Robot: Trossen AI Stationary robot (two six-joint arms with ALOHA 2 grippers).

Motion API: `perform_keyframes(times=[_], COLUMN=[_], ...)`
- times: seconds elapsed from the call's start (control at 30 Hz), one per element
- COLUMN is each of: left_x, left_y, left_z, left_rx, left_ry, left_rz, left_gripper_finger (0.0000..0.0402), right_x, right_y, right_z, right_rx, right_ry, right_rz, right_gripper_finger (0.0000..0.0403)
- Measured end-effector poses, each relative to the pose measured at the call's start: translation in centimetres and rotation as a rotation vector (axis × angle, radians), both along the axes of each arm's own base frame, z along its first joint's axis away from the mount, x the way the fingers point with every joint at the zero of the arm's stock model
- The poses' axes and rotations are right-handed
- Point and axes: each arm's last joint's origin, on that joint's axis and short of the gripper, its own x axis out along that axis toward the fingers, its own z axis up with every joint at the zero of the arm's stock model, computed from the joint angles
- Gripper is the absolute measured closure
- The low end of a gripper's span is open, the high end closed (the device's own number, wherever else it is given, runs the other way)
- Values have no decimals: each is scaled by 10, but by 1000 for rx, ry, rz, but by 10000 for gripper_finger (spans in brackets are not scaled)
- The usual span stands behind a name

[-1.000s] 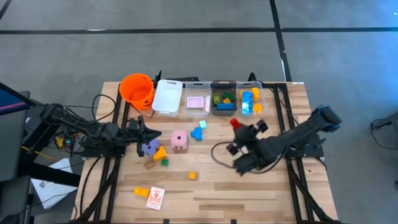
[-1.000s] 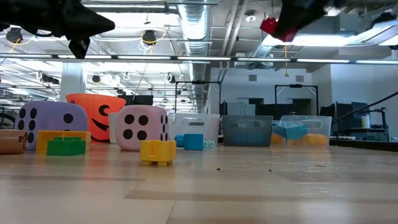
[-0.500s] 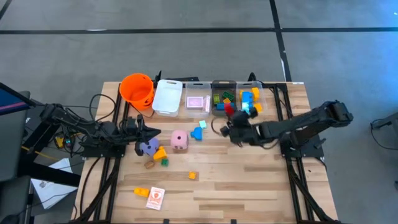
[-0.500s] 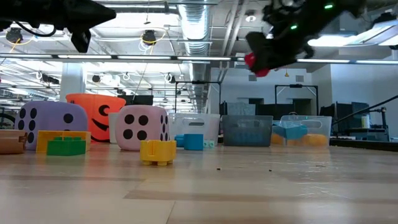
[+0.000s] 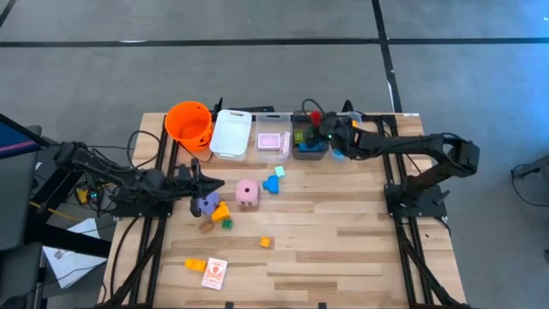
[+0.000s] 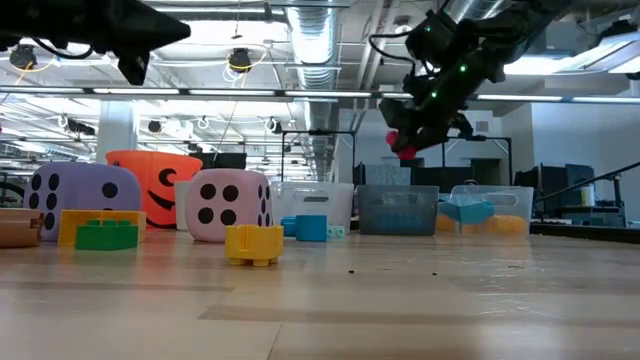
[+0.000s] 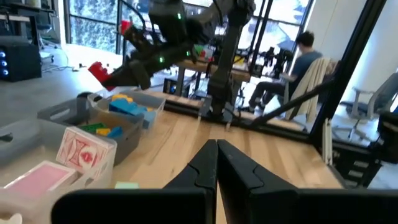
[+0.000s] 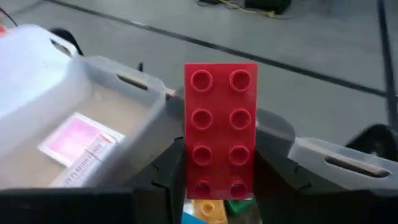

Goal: Pick & Place Toys
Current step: Put the small red game piece into the black bin, then put the small yellow game piece into the black bin

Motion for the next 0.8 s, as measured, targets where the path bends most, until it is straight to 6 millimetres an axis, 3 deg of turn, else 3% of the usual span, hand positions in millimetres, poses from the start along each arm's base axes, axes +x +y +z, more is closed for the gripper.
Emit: perform_keyframes(times=[0.07, 0.3, 0.47, 0.6, 0.8], left_x=[3, 13, 16, 17, 17], left_y=[-1, -5, -5, -3, -3], left_z=[-3, -15, -18, -13, -12], left_rx=[9, 38, 50, 34, 29], left_ry=[24, 108, 130, 80, 66], left_rz=[0, -1, 31, 95, 103], left_gripper_finger=[402, 402, 402, 402, 401], right_x=[1, 5, 6, 10, 21], right_y=[-7, -14, -7, 18, 78], right_z=[0, -10, -4, 13, 18], right_rx=[17, 63, 55, 25, 33], right_ry=[-28, -37, -66, -111, -109], right_rz=[13, 54, 80, 173, 352], right_gripper_finger=[257, 95, 23, 8, 19])
